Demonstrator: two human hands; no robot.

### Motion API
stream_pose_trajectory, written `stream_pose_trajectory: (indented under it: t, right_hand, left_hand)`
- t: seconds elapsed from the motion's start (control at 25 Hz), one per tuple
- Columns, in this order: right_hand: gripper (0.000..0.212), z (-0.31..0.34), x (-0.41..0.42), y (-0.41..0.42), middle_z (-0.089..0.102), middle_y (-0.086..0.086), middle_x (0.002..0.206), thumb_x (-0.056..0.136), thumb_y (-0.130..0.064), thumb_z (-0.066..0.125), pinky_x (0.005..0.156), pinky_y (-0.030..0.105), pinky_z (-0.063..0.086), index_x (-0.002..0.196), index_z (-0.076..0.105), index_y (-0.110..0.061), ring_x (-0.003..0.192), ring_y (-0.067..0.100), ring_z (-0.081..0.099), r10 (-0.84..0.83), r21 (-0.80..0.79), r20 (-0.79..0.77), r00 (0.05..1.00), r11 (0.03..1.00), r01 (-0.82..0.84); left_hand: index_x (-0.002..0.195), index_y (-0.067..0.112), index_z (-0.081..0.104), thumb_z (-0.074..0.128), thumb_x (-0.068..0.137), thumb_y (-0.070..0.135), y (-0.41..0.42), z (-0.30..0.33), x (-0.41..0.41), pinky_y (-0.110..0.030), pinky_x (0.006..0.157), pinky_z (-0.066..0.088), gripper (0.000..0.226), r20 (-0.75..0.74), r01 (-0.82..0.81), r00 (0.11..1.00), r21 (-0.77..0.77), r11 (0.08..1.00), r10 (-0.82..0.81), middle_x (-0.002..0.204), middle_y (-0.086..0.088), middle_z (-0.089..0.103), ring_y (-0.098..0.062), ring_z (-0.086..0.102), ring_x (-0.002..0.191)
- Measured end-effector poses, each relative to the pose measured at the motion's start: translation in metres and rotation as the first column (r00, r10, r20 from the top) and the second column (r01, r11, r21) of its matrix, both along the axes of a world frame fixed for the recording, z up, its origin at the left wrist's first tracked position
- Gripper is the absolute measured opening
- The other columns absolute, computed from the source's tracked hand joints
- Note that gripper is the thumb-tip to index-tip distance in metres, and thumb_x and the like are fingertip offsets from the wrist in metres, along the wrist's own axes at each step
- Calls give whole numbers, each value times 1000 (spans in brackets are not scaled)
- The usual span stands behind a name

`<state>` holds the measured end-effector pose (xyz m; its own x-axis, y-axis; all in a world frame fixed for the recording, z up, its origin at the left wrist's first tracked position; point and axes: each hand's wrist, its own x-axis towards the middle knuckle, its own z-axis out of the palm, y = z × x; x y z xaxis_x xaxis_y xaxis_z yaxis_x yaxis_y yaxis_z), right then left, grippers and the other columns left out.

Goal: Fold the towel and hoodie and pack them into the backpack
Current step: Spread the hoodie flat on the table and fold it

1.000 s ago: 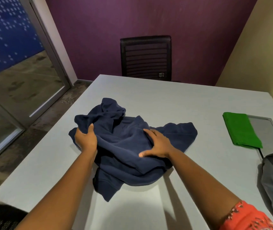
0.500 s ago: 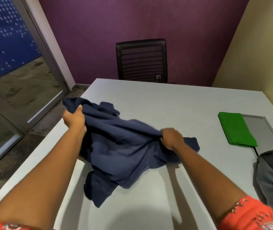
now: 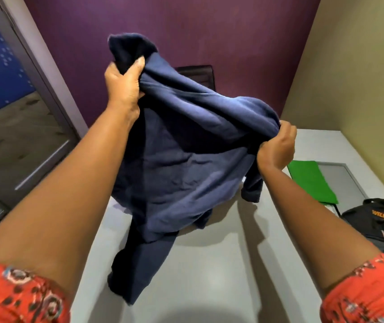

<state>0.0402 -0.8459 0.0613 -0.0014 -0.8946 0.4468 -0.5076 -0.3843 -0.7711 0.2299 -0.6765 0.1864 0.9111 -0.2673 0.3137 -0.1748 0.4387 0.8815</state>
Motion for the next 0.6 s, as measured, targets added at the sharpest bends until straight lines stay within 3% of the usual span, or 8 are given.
stream_pose_trajectory:
  t: [0.12,0.2,0.32,0.4,0.48,0.52,0.6]
  right_hand:
    - [40,-6,-16,-17,55,17,116,78,6,41,80,41,35,111,60,-6,106,36,50,-91,-130,-47,995,988,84]
    - [36,-13,-24,-23,54,18,116,78,4,44,80,42,36,108,62,-6,105,37,50,-45,-149,-233,971,989,10]
    - [30,-19,-26,-26,55,17,117,80,-7,53,83,39,45,108,63,-7,105,37,55,188,118,-503,844,982,-149]
    - [35,-22,-22,-26,58,19,122,82,-15,55,87,36,47,116,62,-8,110,37,57,344,382,-566,750,915,-131]
    - [48,-26,-18,-22,54,20,130,83,-20,60,90,36,46,128,51,-8,118,37,53,445,505,-605,660,856,-114]
    - [61,-28,-15,-20,50,19,134,81,-23,64,93,38,44,136,41,-10,122,37,48,479,522,-626,615,843,-126]
    - [88,-30,-7,-15,39,17,142,77,-28,72,100,43,37,146,20,-17,131,38,36,552,530,-641,534,821,-212]
  left_hand:
    - [94,12,53,59,89,8,1,-41,-10,-24,60,54,9,-143,-11,989,199,980,40,85,2,58,-14,60,78]
    - [120,3,46,58,91,9,5,-69,-10,-31,74,54,32,-286,-37,949,306,951,129,100,-3,53,-22,56,93]
    - [129,-1,42,57,91,10,18,-97,4,-35,80,51,42,-400,-18,897,396,918,190,123,-15,55,-28,57,105]
    - [131,6,44,55,93,17,26,-105,6,-36,79,51,41,-416,172,909,412,895,16,127,-12,55,-25,56,104]
    - [131,16,46,52,94,30,32,-113,1,-38,88,47,41,-373,388,907,559,733,-196,125,-2,53,-21,51,112]
    - [129,19,49,52,93,34,35,-119,-2,-37,91,42,39,-328,413,910,656,632,-253,123,2,52,-19,48,114]
    - [125,15,56,59,89,34,48,-142,-3,-33,93,38,40,-201,275,960,805,526,-194,122,1,55,-16,48,111]
